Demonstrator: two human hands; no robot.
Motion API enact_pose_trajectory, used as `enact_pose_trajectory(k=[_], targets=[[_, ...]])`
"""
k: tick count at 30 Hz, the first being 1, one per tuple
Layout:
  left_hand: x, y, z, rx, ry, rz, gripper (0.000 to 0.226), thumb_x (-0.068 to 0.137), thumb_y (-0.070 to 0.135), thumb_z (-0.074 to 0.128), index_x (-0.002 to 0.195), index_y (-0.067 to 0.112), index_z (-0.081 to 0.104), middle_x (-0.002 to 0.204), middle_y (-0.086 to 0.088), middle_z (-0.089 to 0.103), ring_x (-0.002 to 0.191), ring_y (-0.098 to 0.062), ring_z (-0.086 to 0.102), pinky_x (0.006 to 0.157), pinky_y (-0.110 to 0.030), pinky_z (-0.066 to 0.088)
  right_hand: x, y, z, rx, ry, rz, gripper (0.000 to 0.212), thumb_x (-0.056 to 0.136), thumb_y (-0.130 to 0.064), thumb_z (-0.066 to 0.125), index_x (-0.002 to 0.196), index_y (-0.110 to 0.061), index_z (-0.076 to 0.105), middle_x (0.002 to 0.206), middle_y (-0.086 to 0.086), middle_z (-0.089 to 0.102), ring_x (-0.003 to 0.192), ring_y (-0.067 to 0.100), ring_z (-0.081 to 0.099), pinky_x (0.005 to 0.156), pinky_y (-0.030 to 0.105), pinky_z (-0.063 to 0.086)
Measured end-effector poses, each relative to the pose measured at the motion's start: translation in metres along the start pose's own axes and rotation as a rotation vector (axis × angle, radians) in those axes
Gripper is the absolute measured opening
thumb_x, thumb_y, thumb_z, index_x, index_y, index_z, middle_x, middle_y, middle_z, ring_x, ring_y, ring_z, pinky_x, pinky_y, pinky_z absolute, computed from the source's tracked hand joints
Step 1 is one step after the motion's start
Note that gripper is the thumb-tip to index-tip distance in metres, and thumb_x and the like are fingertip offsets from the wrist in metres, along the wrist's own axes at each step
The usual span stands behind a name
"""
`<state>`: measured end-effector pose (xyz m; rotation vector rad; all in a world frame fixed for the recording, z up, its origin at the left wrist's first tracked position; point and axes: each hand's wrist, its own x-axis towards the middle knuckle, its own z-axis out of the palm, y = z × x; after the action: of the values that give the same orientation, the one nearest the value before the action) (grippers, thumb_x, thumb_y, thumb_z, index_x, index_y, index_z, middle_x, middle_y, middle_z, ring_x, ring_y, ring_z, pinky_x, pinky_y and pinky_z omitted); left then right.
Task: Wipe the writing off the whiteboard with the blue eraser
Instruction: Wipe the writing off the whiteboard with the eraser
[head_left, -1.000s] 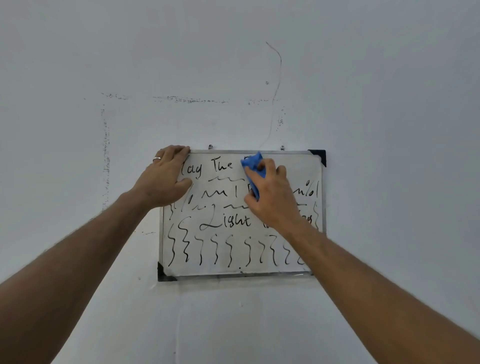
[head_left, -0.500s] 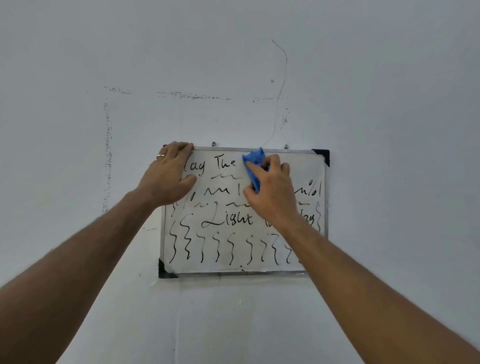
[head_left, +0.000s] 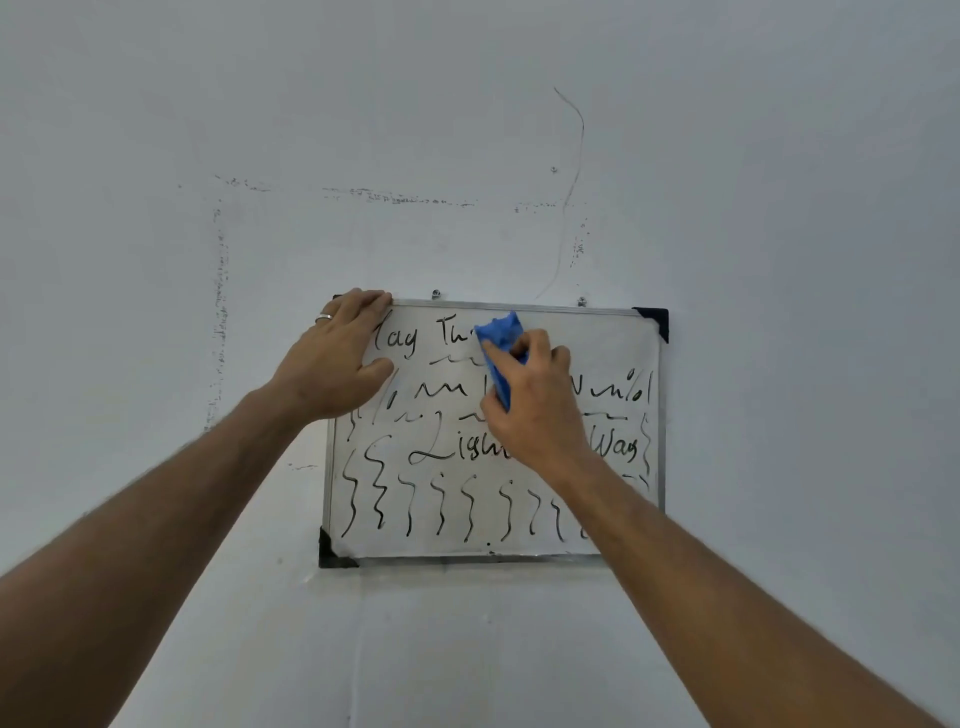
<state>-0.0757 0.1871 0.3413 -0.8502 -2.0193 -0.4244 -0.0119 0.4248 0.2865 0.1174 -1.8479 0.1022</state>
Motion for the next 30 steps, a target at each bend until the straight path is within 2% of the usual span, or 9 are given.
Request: enact_pose_trajectory(k=[4,9,13,18,22,26,30], targets=[[0.0,0.003,-0.001,0.01,0.001,-0.014,0.085,0.079,0.04,0.042,0.158,0.015,0.025,0.159,0.003,0.025,0.147,-0.02,0.017,0.111,-0.047,0.034,0.013,-0.006,0.001,0.045,0.082,0.155,0.062,0.088,-0.029,0.061,0.147,-0.019,0.045,0.121,0.009,0.037,0.101,0.026,0.036,0.086,0.036,0.049],[-0.001,-0.001,-0.002,0.01,-0.012,-0.002,0.084,0.08,0.038,0.041,0.159,0.016,0.023,0.162,0.004,0.022,0.151,-0.02,0.014,0.114,-0.049,0.031,-0.001,-0.01,0.006,0.039,-0.015,-0.034,0.06,0.086,-0.026,0.063,0.143,-0.018,0.051,0.117,0.009,0.041,0.098,0.027,0.037,0.086,0.043,0.052],[0.0,-0.002,-0.003,0.016,-0.02,-0.001,0.084,0.08,0.038,0.041,0.159,0.016,0.023,0.163,0.004,0.021,0.152,-0.021,0.013,0.114,-0.05,0.031,0.009,-0.019,0.008,0.075,0.055,0.105,0.06,0.086,-0.026,0.063,0.144,-0.017,0.05,0.118,0.009,0.039,0.099,0.026,0.037,0.088,0.038,0.051],[-0.002,-0.006,-0.004,0.033,-0.02,0.023,0.084,0.081,0.037,0.042,0.16,0.015,0.02,0.165,0.003,0.018,0.152,-0.021,0.013,0.115,-0.046,0.032,0.003,-0.022,0.01,0.049,-0.035,-0.055,0.058,0.085,-0.029,0.063,0.142,-0.02,0.052,0.115,0.008,0.04,0.097,0.026,0.038,0.085,0.045,0.052],[-0.002,-0.012,0.0,0.015,0.012,0.011,0.081,0.085,0.032,0.046,0.158,0.009,0.02,0.162,0.0,0.018,0.149,-0.022,0.018,0.111,-0.044,0.037,0.017,-0.029,0.009,0.083,0.027,0.07,0.059,0.086,-0.028,0.063,0.143,-0.018,0.051,0.118,0.008,0.039,0.1,0.025,0.037,0.088,0.04,0.052],[-0.001,-0.017,0.002,-0.019,0.021,0.005,0.08,0.082,0.032,0.041,0.156,0.008,0.024,0.16,0.0,0.021,0.147,-0.024,0.022,0.11,-0.045,0.039,0.01,-0.028,0.007,0.029,-0.082,-0.104,0.059,0.087,-0.03,0.062,0.143,-0.019,0.05,0.116,0.008,0.04,0.098,0.025,0.037,0.086,0.043,0.052],[0.0,-0.017,0.002,-0.056,0.036,-0.005,0.078,0.082,0.031,0.04,0.155,0.007,0.026,0.158,-0.001,0.024,0.145,-0.025,0.024,0.11,-0.044,0.038,0.021,-0.028,0.006,0.069,0.001,0.038,0.059,0.086,-0.027,0.063,0.143,-0.018,0.051,0.117,0.009,0.04,0.099,0.025,0.037,0.087,0.041,0.052]])
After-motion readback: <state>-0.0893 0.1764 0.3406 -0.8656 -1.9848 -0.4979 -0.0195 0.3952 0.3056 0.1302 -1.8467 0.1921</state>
